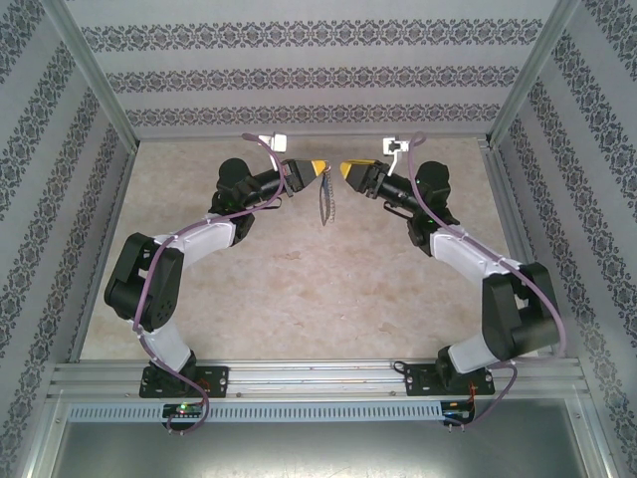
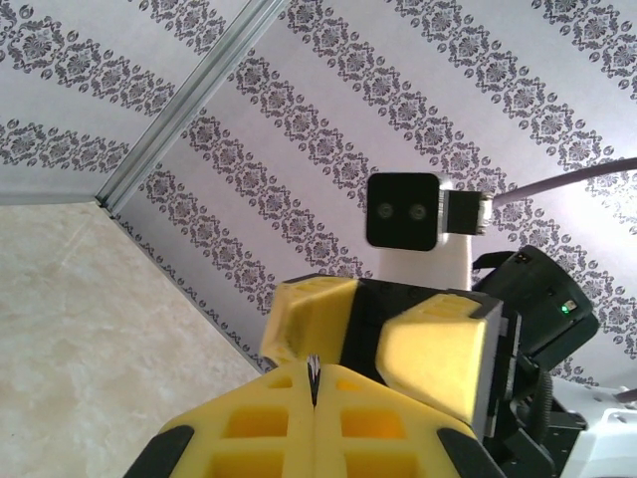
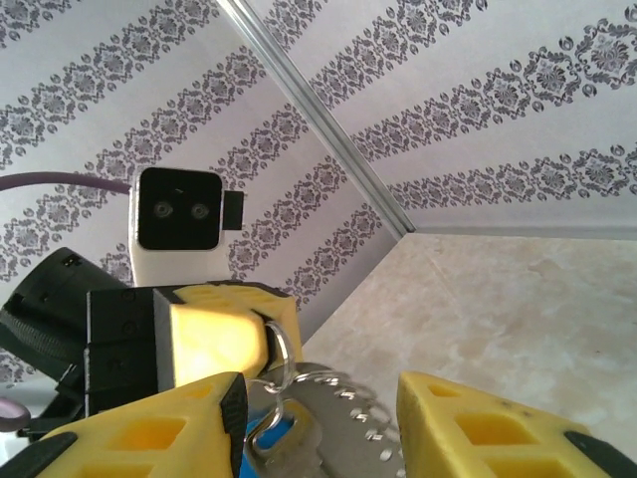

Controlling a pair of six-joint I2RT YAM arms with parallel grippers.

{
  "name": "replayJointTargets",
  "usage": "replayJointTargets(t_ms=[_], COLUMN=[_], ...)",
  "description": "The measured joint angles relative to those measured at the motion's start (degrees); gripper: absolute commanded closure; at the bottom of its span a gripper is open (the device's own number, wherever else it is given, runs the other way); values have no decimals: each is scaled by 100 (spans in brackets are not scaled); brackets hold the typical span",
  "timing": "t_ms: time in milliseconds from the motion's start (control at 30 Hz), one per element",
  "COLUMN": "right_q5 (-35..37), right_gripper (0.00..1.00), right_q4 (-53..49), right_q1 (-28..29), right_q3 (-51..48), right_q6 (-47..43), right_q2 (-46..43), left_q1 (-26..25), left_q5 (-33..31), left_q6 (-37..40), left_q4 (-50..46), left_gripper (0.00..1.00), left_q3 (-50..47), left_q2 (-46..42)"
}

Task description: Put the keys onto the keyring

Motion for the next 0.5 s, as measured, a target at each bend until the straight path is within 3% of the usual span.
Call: replayJointTargets(t_ms=[500], right_q5=[-2], right_gripper=[62], right_q4=[986], right_q1=[356], right_q3=[48], right_q6=[772], right_q2=[472], left_q1=[-2], left_q5=[-15], left_q6=[-17], left_q4=[0], left_gripper=[100], left_q3=[0], left_q2=[-37])
